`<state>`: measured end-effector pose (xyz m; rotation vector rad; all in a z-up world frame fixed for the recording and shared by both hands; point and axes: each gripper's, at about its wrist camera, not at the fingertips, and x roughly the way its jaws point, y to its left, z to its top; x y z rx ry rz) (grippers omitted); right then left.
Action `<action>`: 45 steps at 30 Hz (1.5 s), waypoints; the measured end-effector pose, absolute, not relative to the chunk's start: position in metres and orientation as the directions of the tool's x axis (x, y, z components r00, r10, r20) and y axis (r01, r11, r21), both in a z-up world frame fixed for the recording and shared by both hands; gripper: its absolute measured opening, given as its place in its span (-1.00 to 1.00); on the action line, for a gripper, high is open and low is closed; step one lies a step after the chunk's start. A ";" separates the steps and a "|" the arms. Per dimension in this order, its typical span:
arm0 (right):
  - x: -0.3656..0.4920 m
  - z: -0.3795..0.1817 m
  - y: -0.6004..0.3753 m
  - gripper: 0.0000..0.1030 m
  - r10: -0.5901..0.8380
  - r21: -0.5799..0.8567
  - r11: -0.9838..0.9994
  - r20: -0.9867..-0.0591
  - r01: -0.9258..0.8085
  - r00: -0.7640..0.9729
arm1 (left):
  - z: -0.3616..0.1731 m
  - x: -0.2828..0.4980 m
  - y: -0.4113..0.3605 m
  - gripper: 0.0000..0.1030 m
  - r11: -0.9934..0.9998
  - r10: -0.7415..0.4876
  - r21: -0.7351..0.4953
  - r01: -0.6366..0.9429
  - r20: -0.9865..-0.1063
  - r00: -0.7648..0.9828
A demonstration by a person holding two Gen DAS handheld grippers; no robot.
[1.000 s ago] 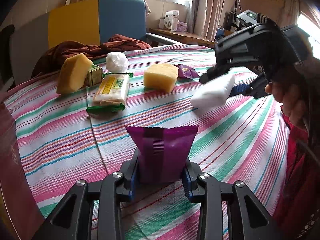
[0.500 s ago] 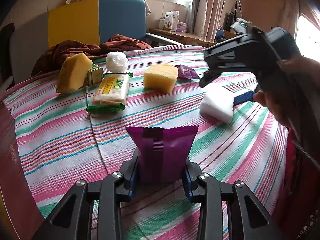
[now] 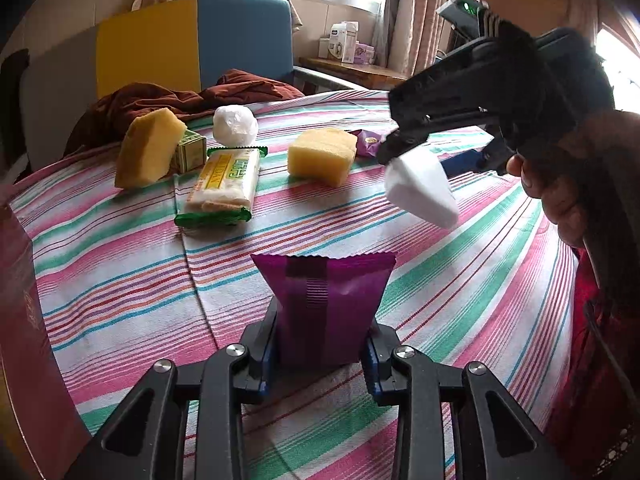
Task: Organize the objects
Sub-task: 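Carry the purple packet and white block into the gold tray and open both grippers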
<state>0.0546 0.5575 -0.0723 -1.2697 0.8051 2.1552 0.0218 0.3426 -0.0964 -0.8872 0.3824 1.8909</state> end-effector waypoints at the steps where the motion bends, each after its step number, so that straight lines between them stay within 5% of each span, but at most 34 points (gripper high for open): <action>1: 0.052 -0.070 0.555 0.20 0.129 0.235 -0.703 -0.886 -0.671 -0.445 | -0.096 0.022 0.342 -0.36 -0.477 0.642 -0.112 -0.872 -0.721 -0.259; 17: 0.040 -0.045 0.528 0.21 0.116 0.268 -0.819 -0.789 -0.508 -0.603 | -0.025 0.048 0.283 -0.35 -0.570 0.632 -0.042 -0.821 -0.661 -0.405; 34: 0.028 -0.044 0.496 0.21 0.160 0.145 -0.876 -0.813 -0.461 -0.559 | 0.000 -0.002 0.164 -0.35 -0.783 0.512 -0.076 -0.618 -0.642 -0.570; 45: -0.001 -0.011 0.383 0.22 -0.014 0.178 -0.963 -0.783 -0.203 -0.621 | -0.004 -0.026 0.097 -0.35 -0.849 0.462 -0.131 -0.511 -0.651 -0.602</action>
